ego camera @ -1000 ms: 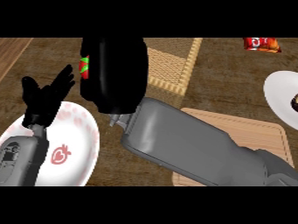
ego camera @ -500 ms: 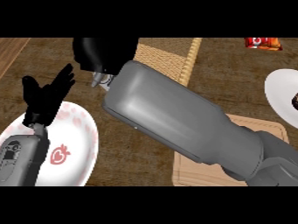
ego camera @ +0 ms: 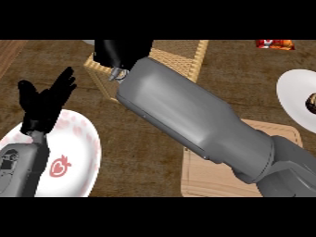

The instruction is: Pick the tomato from the cutting board and place it in the basket

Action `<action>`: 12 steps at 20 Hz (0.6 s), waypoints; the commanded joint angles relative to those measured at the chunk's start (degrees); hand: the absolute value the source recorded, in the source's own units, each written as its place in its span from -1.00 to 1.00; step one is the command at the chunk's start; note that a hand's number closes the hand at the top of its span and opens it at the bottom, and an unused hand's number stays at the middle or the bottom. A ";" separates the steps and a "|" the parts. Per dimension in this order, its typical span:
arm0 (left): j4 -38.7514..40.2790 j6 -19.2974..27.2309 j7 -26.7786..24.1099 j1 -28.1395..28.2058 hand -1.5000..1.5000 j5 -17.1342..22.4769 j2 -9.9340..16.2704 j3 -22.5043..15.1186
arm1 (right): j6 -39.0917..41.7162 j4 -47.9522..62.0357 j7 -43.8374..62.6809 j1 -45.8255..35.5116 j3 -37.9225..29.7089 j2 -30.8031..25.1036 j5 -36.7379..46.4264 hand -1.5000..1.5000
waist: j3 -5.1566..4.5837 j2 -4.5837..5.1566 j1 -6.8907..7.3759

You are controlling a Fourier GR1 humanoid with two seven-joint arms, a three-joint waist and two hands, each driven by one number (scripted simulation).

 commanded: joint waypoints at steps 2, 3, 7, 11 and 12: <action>0.86 -0.27 -0.79 0.43 0.00 -0.10 0.56 0.54 | -9.25 2.83 9.24 0.39 1.79 0.62 -1.93 1.00 | 0.03 0.20 -0.09; 0.61 -0.41 -3.16 3.16 0.00 0.30 -0.57 0.40 | -10.31 4.69 7.36 1.55 1.36 0.62 -1.71 1.00 | 0.04 0.20 -0.44; -0.71 -0.56 -0.10 0.68 0.00 0.88 0.94 1.24 | -15.31 8.62 10.49 4.42 -2.05 0.62 1.52 -1.00 | 0.11 0.09 -0.89; -1.49 0.20 0.03 1.01 0.00 0.41 -0.52 0.23 | -16.22 10.40 9.25 3.53 0.06 0.62 -0.17 -1.00 | 0.10 0.07 -0.25; 0.18 -0.85 -0.82 0.62 0.00 0.75 1.07 1.40 | -15.63 10.06 7.43 2.18 -0.98 0.62 -2.04 -1.00 | 0.10 0.17 -0.79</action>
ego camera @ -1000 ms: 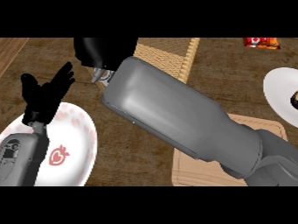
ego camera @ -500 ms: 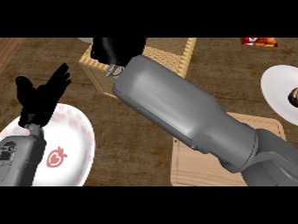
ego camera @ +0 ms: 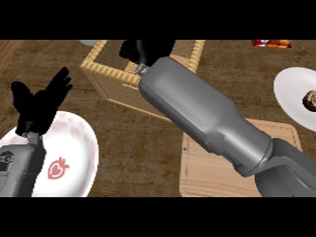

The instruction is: Pick the tomato from the cutting board and place it in the basket

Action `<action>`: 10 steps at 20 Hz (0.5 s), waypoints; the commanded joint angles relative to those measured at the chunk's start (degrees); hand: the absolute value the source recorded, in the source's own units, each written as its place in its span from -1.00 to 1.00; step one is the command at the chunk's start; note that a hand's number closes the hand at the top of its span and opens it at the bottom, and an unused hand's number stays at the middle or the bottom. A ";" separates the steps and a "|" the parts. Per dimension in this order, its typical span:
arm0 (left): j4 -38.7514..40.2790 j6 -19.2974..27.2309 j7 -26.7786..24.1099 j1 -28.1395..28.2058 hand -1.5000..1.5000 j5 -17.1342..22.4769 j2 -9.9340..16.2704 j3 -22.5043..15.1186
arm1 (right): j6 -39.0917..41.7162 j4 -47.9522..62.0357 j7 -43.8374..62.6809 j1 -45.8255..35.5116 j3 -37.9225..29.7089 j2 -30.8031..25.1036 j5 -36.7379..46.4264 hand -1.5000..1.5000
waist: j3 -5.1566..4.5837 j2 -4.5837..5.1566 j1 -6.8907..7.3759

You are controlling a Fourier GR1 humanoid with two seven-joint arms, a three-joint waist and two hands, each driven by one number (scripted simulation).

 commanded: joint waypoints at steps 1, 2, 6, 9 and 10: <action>-2.30 0.24 0.33 2.24 0.00 -0.50 -0.73 -1.05 | -7.12 1.62 8.24 0.11 1.37 0.60 -2.02 -1.00 | 0.02 0.04 1.00; 1.09 0.11 -0.80 -0.47 0.00 0.02 0.27 0.77 | -7.98 0.13 7.54 0.18 2.44 0.60 -2.60 -1.00 | 0.00 0.12 -0.32; 1.02 0.57 -1.16 0.19 0.00 -0.52 -0.66 0.05 | -13.59 1.71 7.24 -1.53 0.57 0.60 -2.08 -1.00 | 0.02 -0.08 -0.74; 0.79 0.30 -0.22 0.77 0.00 0.12 0.32 1.08 | -21.16 2.44 6.10 -0.60 -5.25 0.60 -0.85 -1.00 | 0.13 -0.55 -2.46; 1.57 -0.15 -2.16 2.39 0.00 -0.04 1.20 1.80 | -22.20 1.21 6.66 -1.55 -7.07 0.60 -0.95 -1.00 | 0.12 -0.91 -3.07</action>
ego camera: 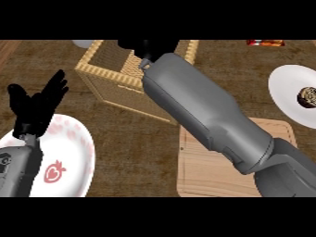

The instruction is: Pick the tomato from the cutting board and place it in the basket

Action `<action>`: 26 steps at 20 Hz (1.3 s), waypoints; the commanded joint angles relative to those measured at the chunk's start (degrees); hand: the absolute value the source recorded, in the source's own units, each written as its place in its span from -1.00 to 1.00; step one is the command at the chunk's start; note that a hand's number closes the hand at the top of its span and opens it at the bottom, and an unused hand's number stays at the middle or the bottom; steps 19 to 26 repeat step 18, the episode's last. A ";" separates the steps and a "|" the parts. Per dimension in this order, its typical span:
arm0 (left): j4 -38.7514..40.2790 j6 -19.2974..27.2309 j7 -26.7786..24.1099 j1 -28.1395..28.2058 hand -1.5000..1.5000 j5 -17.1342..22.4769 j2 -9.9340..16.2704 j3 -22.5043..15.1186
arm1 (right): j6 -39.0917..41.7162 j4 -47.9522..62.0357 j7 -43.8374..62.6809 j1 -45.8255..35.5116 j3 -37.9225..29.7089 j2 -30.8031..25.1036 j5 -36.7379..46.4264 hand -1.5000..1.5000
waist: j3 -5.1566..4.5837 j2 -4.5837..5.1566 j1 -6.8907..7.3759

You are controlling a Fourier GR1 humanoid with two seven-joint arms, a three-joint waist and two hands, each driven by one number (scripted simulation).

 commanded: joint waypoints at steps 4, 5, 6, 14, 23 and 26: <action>-0.75 0.74 -0.40 3.80 0.00 0.49 0.30 1.59 | -17.57 -2.45 7.47 3.21 -8.91 0.50 2.54 -1.00 | 0.17 -1.38 -4.23; -1.17 0.84 0.31 3.23 0.00 0.99 0.96 2.45 | -16.84 -4.27 8.32 2.75 -9.46 0.51 2.73 -1.00 | 0.15 -1.56 -4.42; -0.63 1.10 0.54 3.38 0.00 1.33 1.94 3.82 | -17.13 -6.41 7.51 5.98 -9.79 0.51 2.95 -1.00 | 0.17 -1.69 -5.43; -4.88 2.03 0.79 7.98 0.00 1.05 1.56 3.99 | -4.35 -32.15 5.31 25.34 -6.22 -3.96 1.29 -1.00 | 0.23 -2.32 -7.70; -3.61 2.00 -0.54 8.70 0.00 1.22 1.01 4.34 | -0.32 -47.48 5.13 35.72 -2.95 -10.27 -1.65 -1.00 | 0.18 -2.06 -8.31; -3.61 2.00 -0.54 8.70 0.00 1.22 1.01 4.34 | -0.32 -47.48 5.13 35.72 -2.95 -10.27 -1.65 -1.00 | 0.18 -2.06 -8.31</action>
